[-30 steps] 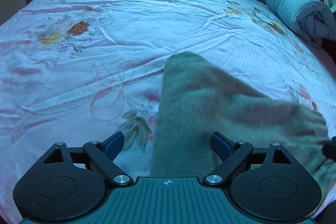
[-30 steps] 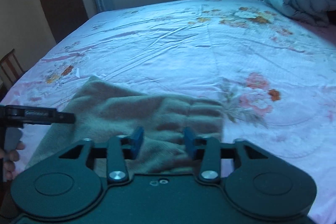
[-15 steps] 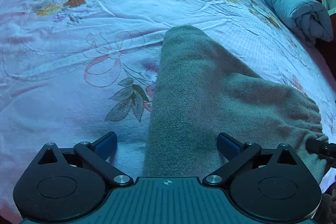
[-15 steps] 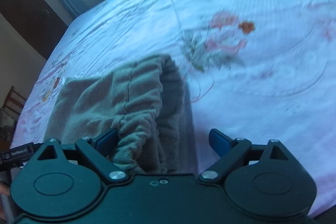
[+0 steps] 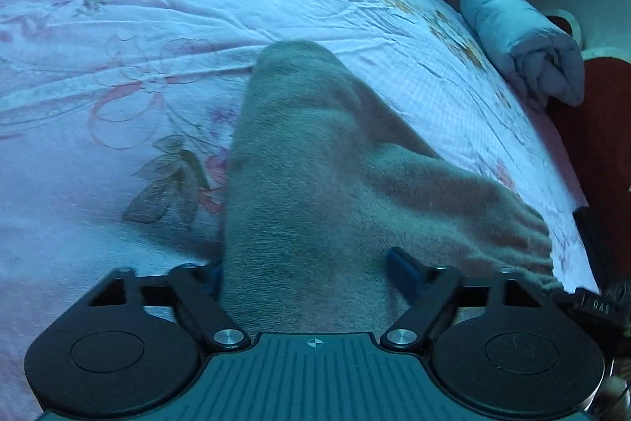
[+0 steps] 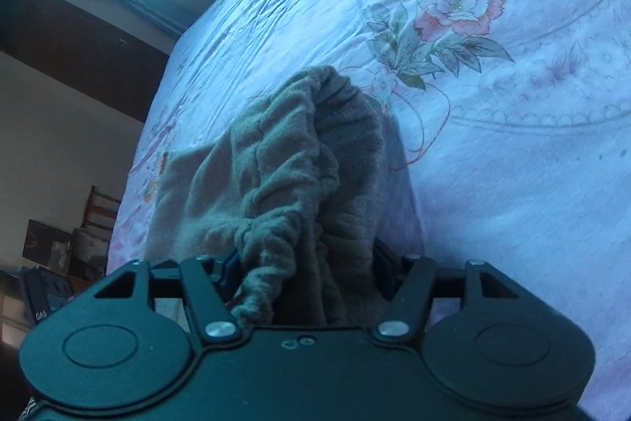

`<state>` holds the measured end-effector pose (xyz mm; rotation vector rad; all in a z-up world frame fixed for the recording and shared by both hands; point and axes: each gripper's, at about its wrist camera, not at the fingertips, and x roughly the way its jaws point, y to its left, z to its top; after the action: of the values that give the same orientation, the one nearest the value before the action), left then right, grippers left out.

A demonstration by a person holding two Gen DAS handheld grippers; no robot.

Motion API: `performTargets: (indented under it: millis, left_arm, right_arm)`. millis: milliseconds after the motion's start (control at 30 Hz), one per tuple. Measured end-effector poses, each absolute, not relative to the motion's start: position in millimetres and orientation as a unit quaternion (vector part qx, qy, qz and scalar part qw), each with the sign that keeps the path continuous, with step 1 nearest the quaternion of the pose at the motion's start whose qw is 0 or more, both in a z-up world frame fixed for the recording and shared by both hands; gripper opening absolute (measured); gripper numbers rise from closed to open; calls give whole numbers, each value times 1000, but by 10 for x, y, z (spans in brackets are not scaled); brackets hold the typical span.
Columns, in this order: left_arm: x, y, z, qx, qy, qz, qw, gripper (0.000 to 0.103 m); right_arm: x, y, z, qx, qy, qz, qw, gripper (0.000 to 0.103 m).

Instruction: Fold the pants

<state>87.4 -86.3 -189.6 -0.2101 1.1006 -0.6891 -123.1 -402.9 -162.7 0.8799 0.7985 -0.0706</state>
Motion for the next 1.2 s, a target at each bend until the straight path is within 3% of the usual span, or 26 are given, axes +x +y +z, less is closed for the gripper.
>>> performTargets:
  millis: [67, 233, 333, 467, 800, 1200]
  left_arm:
    - [880, -874, -1917, -78, 510, -322, 794, 67]
    - [890, -1029, -1934, -46, 506, -307, 805, 69]
    - [789, -999, -1809, -43, 486, -306, 817, 42]
    - [672, -910, -1624, -48, 454, -314, 832, 25]
    - [706, -885, -1030, -101, 369, -332, 862, 24]
    - [2241, -1394, -672, -79, 330, -297, 893, 24]
  right_arm:
    - [-1207, -3975, -1633, 393, 382, -38, 836, 57]
    - [-1025, -3860, -1641, 320, 407, -36, 855, 67]
    - [-1022, -3813, -1542, 323, 407, -39, 853, 48]
    - [-1137, -3724, -1381, 318, 381, -33, 867, 40]
    - [-1085, -3591, -747, 308, 299, 1, 903, 39]
    - [303, -4207, -528, 332, 260, 12, 907, 39]
